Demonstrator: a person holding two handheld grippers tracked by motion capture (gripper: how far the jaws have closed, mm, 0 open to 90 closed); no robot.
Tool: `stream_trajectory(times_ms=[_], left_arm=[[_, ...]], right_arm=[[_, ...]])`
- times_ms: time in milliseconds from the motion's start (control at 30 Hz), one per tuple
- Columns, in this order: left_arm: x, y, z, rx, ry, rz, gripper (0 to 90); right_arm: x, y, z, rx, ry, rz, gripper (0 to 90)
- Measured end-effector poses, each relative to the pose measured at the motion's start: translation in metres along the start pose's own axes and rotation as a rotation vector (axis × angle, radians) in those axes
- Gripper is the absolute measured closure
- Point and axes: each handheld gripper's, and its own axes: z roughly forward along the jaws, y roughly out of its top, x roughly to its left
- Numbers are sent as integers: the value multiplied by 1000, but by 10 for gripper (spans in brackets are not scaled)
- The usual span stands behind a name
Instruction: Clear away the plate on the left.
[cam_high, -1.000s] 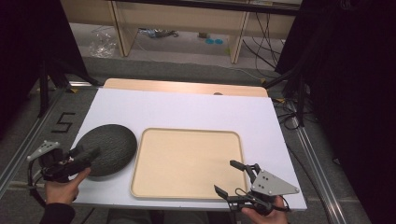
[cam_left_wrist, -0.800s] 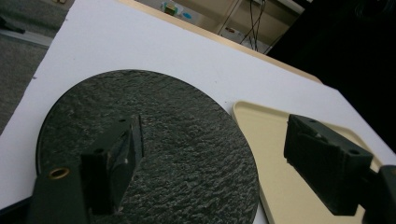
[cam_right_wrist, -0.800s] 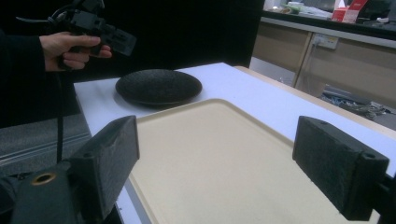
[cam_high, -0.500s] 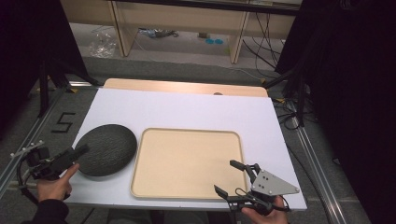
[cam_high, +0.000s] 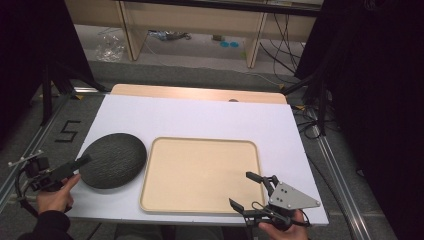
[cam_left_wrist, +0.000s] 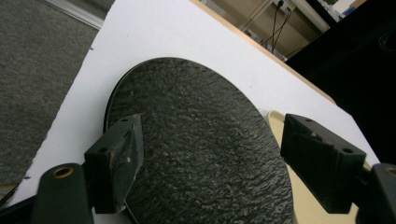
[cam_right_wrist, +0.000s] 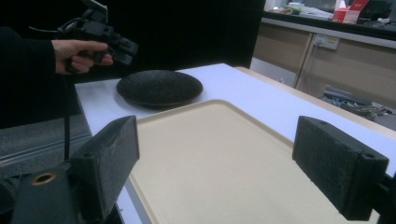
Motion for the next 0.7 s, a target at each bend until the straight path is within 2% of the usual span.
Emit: stream_trajectory(times_ms=[100, 167, 333, 400, 433, 600, 700], left_arm=[[5, 0, 3, 3, 5, -34, 223], [9, 1, 3, 14, 13, -41, 226], [19, 1, 5, 32, -12, -85, 233], [21, 1, 6, 37, 0, -93, 237], [22, 1, 6, 40, 6, -96, 238], [25, 1, 8, 47, 5, -105, 244], [26, 1, 9, 58, 13, -108, 245]], right_arm=[[0, -1, 1, 2, 5, -1, 158], [0, 0, 0, 1, 1, -1, 158], [0, 0, 0, 3, 3, 0, 158], [0, -1, 1, -6, 12, 0, 158], [0, -1, 1, 3, 1, -2, 158], [0, -1, 0, 5, 14, -3, 158], [0, 0, 0, 3, 4, 0, 158]])
